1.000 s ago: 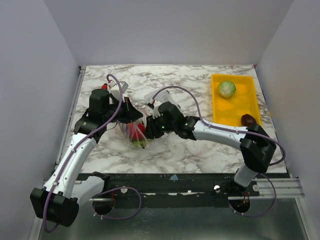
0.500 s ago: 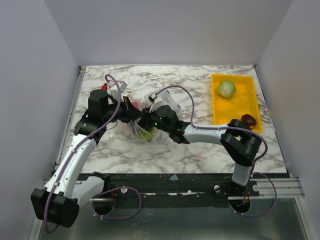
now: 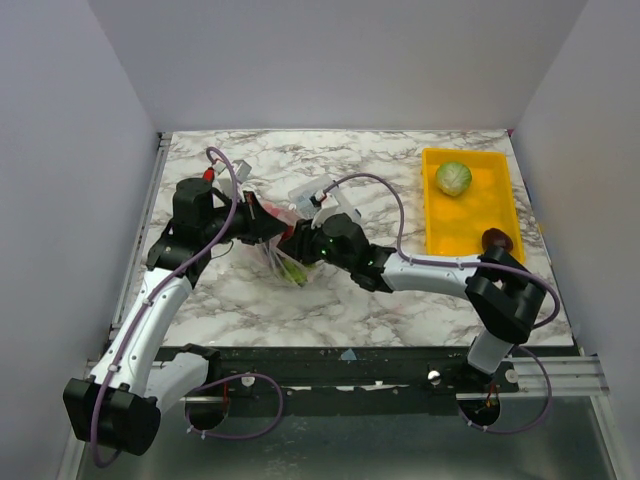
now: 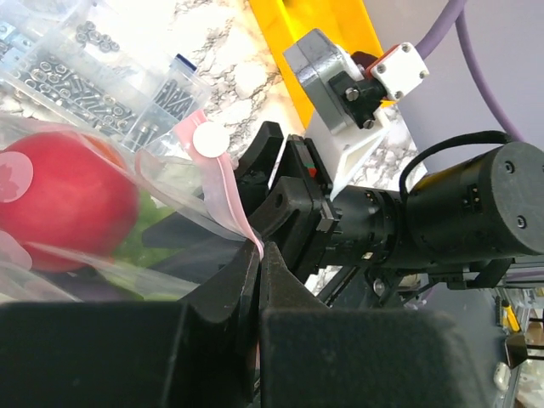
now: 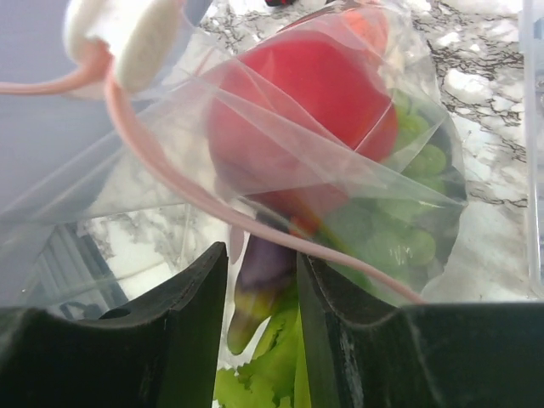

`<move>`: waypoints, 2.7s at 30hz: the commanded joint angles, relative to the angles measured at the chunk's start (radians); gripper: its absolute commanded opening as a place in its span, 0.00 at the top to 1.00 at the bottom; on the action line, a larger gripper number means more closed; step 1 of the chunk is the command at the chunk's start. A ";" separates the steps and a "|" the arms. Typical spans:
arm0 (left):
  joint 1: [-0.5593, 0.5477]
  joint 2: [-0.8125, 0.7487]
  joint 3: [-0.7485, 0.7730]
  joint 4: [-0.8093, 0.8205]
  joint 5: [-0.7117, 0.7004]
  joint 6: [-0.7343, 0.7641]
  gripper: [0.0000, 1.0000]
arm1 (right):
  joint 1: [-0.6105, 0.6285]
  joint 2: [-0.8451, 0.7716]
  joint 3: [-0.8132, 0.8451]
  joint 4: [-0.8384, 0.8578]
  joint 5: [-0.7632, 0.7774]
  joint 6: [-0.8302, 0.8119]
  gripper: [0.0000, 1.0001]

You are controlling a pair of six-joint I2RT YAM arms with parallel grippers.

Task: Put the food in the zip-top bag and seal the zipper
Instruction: Place the fake vegetable in the zipper food storage bag, then pick up the fake vegetable from the bin.

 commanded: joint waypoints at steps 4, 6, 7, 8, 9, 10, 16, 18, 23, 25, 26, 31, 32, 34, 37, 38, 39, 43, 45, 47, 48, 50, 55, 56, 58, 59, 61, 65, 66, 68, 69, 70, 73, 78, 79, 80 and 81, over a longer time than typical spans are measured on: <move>0.007 0.013 -0.004 0.118 0.155 -0.055 1.00 | -0.005 0.139 0.100 0.072 0.065 -0.073 0.59; 0.007 0.017 -0.006 0.118 0.154 -0.056 1.00 | -0.006 0.189 0.159 0.071 0.057 -0.084 0.61; 0.007 0.016 -0.005 0.106 0.136 -0.049 1.00 | -0.007 0.192 0.171 0.067 0.054 -0.087 0.61; 0.007 0.015 -0.002 0.089 0.115 -0.041 1.00 | -0.007 0.181 0.167 0.072 0.047 -0.087 0.61; 0.007 0.013 0.002 0.070 0.087 -0.030 1.00 | -0.007 0.164 0.153 0.076 0.038 -0.085 0.61; 0.007 0.013 0.007 0.053 0.063 -0.023 1.00 | -0.008 0.139 0.140 0.062 0.037 -0.084 0.61; 0.028 0.015 0.021 0.006 -0.007 -0.014 1.00 | -0.007 -0.069 0.015 -0.130 -0.006 -0.026 0.54; 0.039 0.017 0.023 -0.003 -0.015 -0.014 1.00 | -0.007 -0.129 -0.018 -0.196 -0.038 -0.013 0.52; 0.049 0.019 0.020 -0.002 -0.014 -0.016 1.00 | -0.007 -0.300 -0.080 -0.319 -0.017 -0.021 0.45; 0.050 0.023 0.020 0.001 -0.011 -0.017 1.00 | -0.010 -0.363 -0.075 -0.379 0.038 -0.047 0.40; 0.050 0.024 0.020 0.001 -0.012 -0.017 1.00 | -0.018 -0.387 -0.062 -0.399 0.069 -0.061 0.38; 0.053 0.035 0.022 0.000 -0.004 -0.017 1.00 | -0.124 -0.434 -0.001 -0.549 0.245 -0.121 0.19; 0.053 0.037 0.020 0.001 -0.001 -0.018 1.00 | -0.168 -0.432 0.011 -0.573 0.269 -0.124 0.15; 0.053 0.037 0.019 0.003 0.001 -0.020 1.00 | -0.278 -0.427 0.031 -0.612 0.282 -0.113 0.08; 0.053 0.039 0.020 0.002 0.006 -0.020 1.00 | -0.452 -0.411 0.041 -0.610 0.251 -0.109 0.01; 0.054 0.039 0.020 0.004 0.007 -0.021 1.00 | -0.497 -0.397 0.046 -0.603 0.249 -0.108 0.01; 0.053 0.039 0.020 0.004 0.010 -0.023 1.00 | -0.547 -0.382 0.051 -0.597 0.245 -0.107 0.00; 0.053 0.039 0.017 0.007 0.014 -0.024 1.00 | -0.733 -0.280 0.087 -0.570 0.158 -0.045 0.00; 0.053 0.041 0.017 0.007 0.014 -0.024 1.00 | -0.832 -0.233 0.087 -0.539 0.060 0.031 0.01; 0.053 0.045 0.018 0.009 0.021 -0.026 1.00 | -0.920 -0.200 0.063 -0.474 -0.023 0.111 0.00; 0.053 0.045 0.017 0.010 0.024 -0.028 1.00 | -0.962 -0.190 0.043 -0.429 -0.047 0.148 0.00; 0.053 0.046 0.017 0.010 0.026 -0.029 1.00 | -1.037 -0.166 -0.005 -0.318 -0.151 0.217 0.00; 0.053 0.054 0.017 0.010 0.030 -0.030 1.00 | -1.148 -0.072 -0.064 -0.118 -0.272 0.347 0.00; 0.053 0.055 0.017 0.012 0.032 -0.032 1.00 | -1.167 -0.042 -0.061 -0.098 -0.295 0.378 0.00; 0.053 0.055 0.017 0.012 0.031 -0.031 1.00 | -1.195 0.017 -0.059 -0.025 -0.355 0.415 0.00; 0.053 0.056 0.017 0.012 0.032 -0.031 1.00 | -1.205 0.040 -0.054 -0.004 -0.365 0.427 0.00; 0.053 0.060 0.019 0.010 0.031 -0.030 1.00 | -1.217 0.092 -0.033 0.023 -0.378 0.430 0.00; 0.053 0.064 0.017 0.010 0.031 -0.029 1.00 | -1.224 0.162 0.012 0.043 -0.376 0.424 0.00; 0.053 0.065 0.018 0.010 0.031 -0.029 1.00 | -1.224 0.176 0.015 0.061 -0.383 0.425 0.00; 0.053 0.067 0.020 0.009 0.030 -0.027 1.00 | -1.225 0.214 0.027 0.092 -0.399 0.433 0.00; 0.053 0.070 0.020 0.007 0.032 -0.027 1.00 | -1.225 0.239 0.041 0.095 -0.405 0.435 0.00; 0.053 0.071 0.020 0.006 0.034 -0.027 1.00 | -1.226 0.261 0.047 0.105 -0.416 0.437 0.00; 0.053 0.072 0.020 0.009 0.036 -0.027 1.00 | -1.226 0.306 0.055 0.146 -0.429 0.448 0.00; 0.053 0.074 0.022 0.007 0.035 -0.027 1.00 | -1.227 0.359 0.063 0.161 -0.423 0.456 0.02; 0.053 0.076 0.022 0.007 0.036 -0.027 1.00 | -1.227 0.367 0.067 0.161 -0.423 0.454 0.06; 0.053 0.076 0.022 0.006 0.037 -0.027 1.00 | -1.227 0.372 0.071 0.160 -0.425 0.453 0.09; 0.053 0.077 0.022 0.006 0.038 -0.027 1.00 | -1.227 0.377 0.074 0.159 -0.427 0.450 0.16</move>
